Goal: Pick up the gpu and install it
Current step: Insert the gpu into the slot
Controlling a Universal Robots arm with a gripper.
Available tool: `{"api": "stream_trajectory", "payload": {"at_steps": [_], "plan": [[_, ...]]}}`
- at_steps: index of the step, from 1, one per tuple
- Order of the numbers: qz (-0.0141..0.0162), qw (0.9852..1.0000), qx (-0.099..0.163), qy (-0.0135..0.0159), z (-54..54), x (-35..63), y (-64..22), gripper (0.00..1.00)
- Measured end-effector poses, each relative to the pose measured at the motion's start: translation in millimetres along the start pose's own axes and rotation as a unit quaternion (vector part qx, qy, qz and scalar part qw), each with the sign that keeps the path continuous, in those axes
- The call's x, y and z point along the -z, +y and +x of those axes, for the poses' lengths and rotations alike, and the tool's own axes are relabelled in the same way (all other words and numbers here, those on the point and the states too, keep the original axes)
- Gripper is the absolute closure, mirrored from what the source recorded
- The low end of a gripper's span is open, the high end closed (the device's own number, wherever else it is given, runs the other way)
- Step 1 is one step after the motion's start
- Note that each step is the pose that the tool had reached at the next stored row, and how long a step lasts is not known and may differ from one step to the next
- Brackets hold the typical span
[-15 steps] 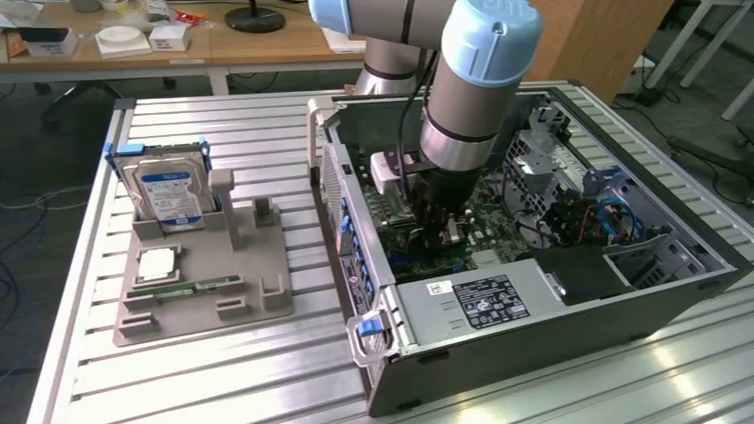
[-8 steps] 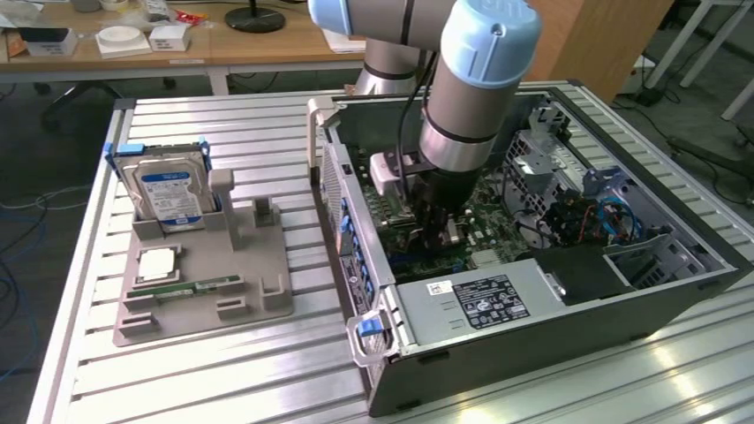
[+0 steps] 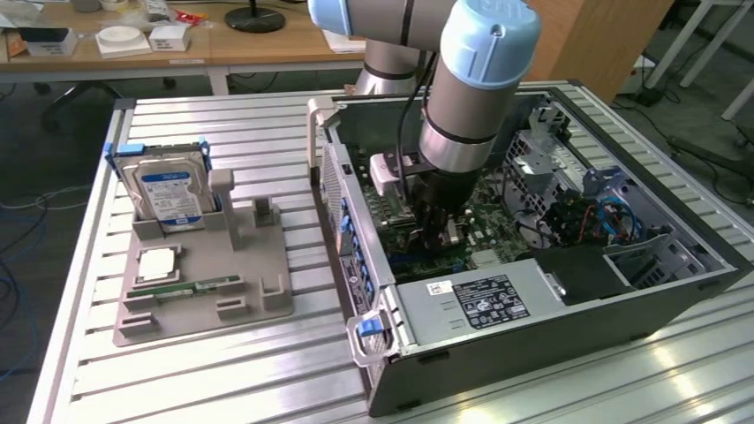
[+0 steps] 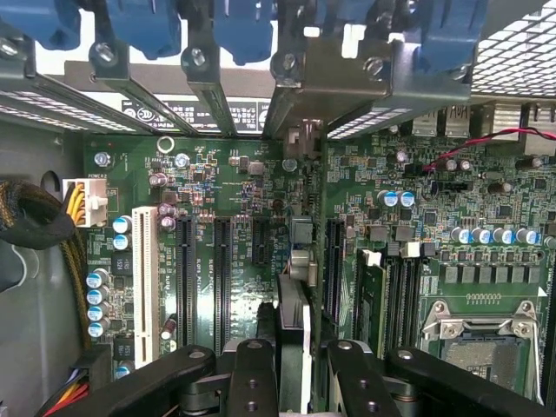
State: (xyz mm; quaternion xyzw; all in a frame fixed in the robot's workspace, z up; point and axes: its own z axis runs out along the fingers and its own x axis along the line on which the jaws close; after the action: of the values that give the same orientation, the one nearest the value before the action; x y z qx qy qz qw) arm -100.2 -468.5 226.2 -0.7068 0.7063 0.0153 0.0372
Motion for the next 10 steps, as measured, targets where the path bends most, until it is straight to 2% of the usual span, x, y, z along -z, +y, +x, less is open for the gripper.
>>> {"api": "stream_trajectory", "payload": {"at_steps": [7, 8, 10], "plan": [[0.0011, 1.0, 0.0, 0.0007, 0.3, -2.2, 0.4, 0.73], [0.0001, 1.0, 0.0, 0.0001, 0.2, -2.2, 0.5, 0.73], [0.0011, 1.0, 0.0, 0.0006, 0.3, -2.2, 0.4, 0.73]]}}
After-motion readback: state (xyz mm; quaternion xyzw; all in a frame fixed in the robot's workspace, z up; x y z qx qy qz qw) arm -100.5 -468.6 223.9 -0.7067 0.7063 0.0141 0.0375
